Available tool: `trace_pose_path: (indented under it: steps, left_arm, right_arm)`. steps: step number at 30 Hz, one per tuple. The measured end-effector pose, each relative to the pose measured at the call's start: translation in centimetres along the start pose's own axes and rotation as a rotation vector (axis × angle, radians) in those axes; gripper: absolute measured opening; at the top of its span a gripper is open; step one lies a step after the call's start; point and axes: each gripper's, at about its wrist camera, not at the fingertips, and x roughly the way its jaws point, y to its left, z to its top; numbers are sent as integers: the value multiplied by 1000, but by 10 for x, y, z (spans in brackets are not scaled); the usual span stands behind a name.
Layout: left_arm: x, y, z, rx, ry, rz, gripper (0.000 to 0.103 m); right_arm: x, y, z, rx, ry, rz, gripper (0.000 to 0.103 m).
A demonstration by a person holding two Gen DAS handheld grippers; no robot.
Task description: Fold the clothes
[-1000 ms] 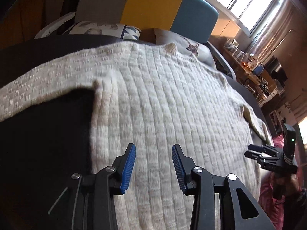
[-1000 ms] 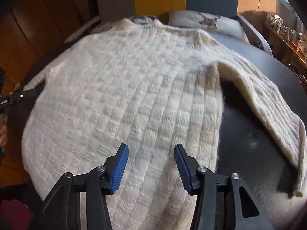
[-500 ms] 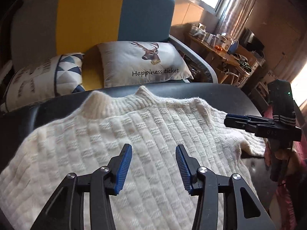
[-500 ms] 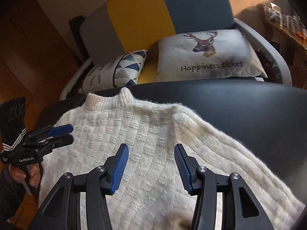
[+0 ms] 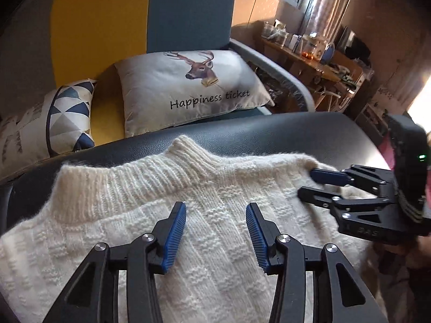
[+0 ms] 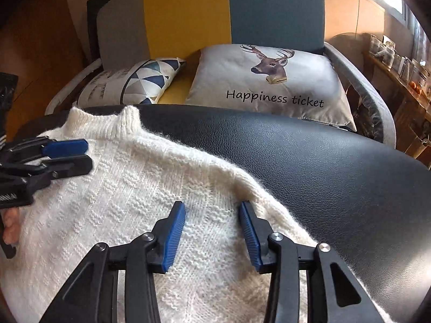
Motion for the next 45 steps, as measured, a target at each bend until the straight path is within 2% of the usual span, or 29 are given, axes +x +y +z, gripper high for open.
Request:
trace_pose_path:
  steps: [3, 5, 7, 9, 13, 16, 19, 22, 23, 24, 25, 26, 28, 29, 31, 32, 35, 38, 41, 42, 45]
  left_arm:
    - [-42, 35, 4, 10, -70, 52, 49]
    - [-61, 66, 8, 33, -93, 122, 51]
    - [-65, 91, 12, 52, -83, 174, 51]
    - [-65, 112, 15, 70, -55, 197, 51]
    - [-46, 122, 14, 137, 30, 134, 52]
    - [-25, 114, 14, 179, 67, 114, 52]
    - [-9, 109, 15, 167, 90, 89, 52]
    - [1, 107, 11, 147, 102, 95, 51]
    - [3, 107, 9, 129, 100, 113, 49]
    - [2, 106, 7, 101, 80, 132, 40]
    - [-2, 105, 5, 70, 50, 148, 20]
    - [-6, 101, 3, 52, 15, 197, 18]
    - [-11, 87, -4, 77, -64, 333, 8]
    - [-10, 80, -7, 94, -91, 394, 8]
    - [8, 79, -10, 83, -41, 448, 8]
    - [11, 78, -9, 75, -41, 462, 8]
    - [7, 84, -4, 27, -36, 435, 10]
    - [-6, 98, -2, -62, -39, 403, 17]
    - [-28, 111, -1, -158, -56, 368, 17]
    - [-36, 114, -4, -167, -71, 354, 17]
    - [-45, 106, -14, -116, -76, 342, 18]
  right_arm:
    - [-13, 9, 12, -20, -20, 57, 44]
    - [-17, 19, 27, -33, -33, 167, 48]
    - [-15, 31, 44, -43, -31, 264, 49]
    - [-5, 41, 62, -56, -20, 306, 49]
    - [30, 55, 95, -62, 63, 358, 49]
    - [57, 58, 109, -78, 127, 325, 49]
    - [79, 62, 109, -92, 211, 319, 49]
    - [77, 70, 101, -157, 184, 275, 49]
    - [77, 70, 98, -157, 176, 262, 48]
    - [74, 73, 97, -170, 159, 211, 33]
    - [72, 77, 95, -185, 141, 152, 22]
    - [67, 86, 92, -239, 104, 96, 7]
    - [63, 107, 79, -362, 37, -37, 7]
    - [67, 114, 72, -398, 25, -84, 7]
    - [74, 128, 59, -469, -1, -177, 6]
    - [73, 128, 57, -469, -33, -192, 6]
    - [71, 115, 63, -373, -32, -149, 9]
    - [66, 95, 74, -246, -27, -91, 27]
    - [56, 67, 88, -55, -24, 21, 27]
    - [46, 61, 89, -27, -58, 28, 28]
    - [25, 61, 81, -14, -100, 88, 28]
